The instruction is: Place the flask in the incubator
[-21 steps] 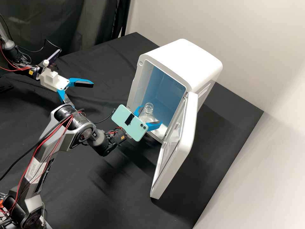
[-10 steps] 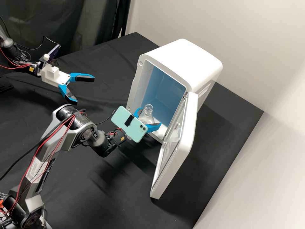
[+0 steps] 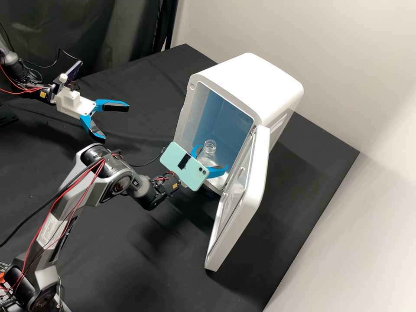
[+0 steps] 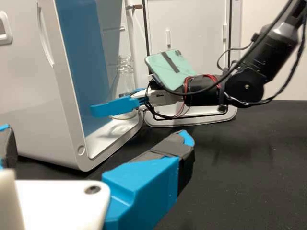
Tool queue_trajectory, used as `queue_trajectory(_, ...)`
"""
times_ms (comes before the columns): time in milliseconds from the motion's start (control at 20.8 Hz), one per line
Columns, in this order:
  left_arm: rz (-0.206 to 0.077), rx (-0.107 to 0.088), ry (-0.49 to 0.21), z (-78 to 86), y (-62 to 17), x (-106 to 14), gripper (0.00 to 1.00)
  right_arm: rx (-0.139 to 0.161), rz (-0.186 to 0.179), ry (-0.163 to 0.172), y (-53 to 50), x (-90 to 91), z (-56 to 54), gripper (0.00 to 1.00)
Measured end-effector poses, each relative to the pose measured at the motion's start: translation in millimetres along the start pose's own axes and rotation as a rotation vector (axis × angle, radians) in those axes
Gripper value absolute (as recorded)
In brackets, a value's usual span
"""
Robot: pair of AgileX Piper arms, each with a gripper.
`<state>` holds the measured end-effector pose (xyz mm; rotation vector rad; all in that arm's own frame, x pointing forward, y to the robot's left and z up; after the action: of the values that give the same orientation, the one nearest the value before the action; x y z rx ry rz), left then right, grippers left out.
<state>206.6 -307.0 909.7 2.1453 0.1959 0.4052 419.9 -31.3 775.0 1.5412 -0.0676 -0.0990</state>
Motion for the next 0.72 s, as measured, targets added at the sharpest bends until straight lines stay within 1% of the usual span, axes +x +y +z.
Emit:
queue_trajectory(48, 0.000, 0.000, 0.000, 0.0, 0.0, 0.0, 1.00, -0.004, 0.000, -0.008, 1.9, 4.1, 1.5, 0.00)
queue_trajectory(144, 0.000, 0.000, 0.000, 0.0, 0.0, 0.0, 1.00, -0.002, -0.004, -0.024, 5.2, 14.3, 4.0, 0.00)
queue_trajectory(240, 0.000, 0.000, 0.000, 0.0, 0.0, 0.0, 1.00, -0.006, -0.018, -0.027, 4.4, 22.5, 6.4, 0.00)
queue_trajectory(384, 0.003, 0.002, 0.000, -0.3, 0.8, 0.7, 1.00, 0.017, -0.043, -0.047, 2.5, 31.7, 8.6, 0.00)
queue_trajectory(432, 0.006, 0.003, -0.001, -0.4, 1.4, 1.2, 1.00, 0.015, -0.051, -0.050, 2.8, 33.8, 8.0, 0.00)
queue_trajectory(576, 0.005, 0.002, -0.002, 0.0, 1.3, 1.3, 1.00, 0.014, -0.055, -0.050, 4.4, 40.4, 4.9, 0.00)
queue_trajectory(624, 0.005, 0.002, -0.002, 0.0, 1.3, 1.3, 1.00, 0.021, -0.060, -0.050, 4.3, 41.9, 2.7, 0.00)
queue_trajectory(720, 0.006, 0.002, -0.001, -0.1, 1.5, 1.5, 1.00, 0.020, -0.071, -0.039, -0.1, 42.5, -3.2, 0.00)
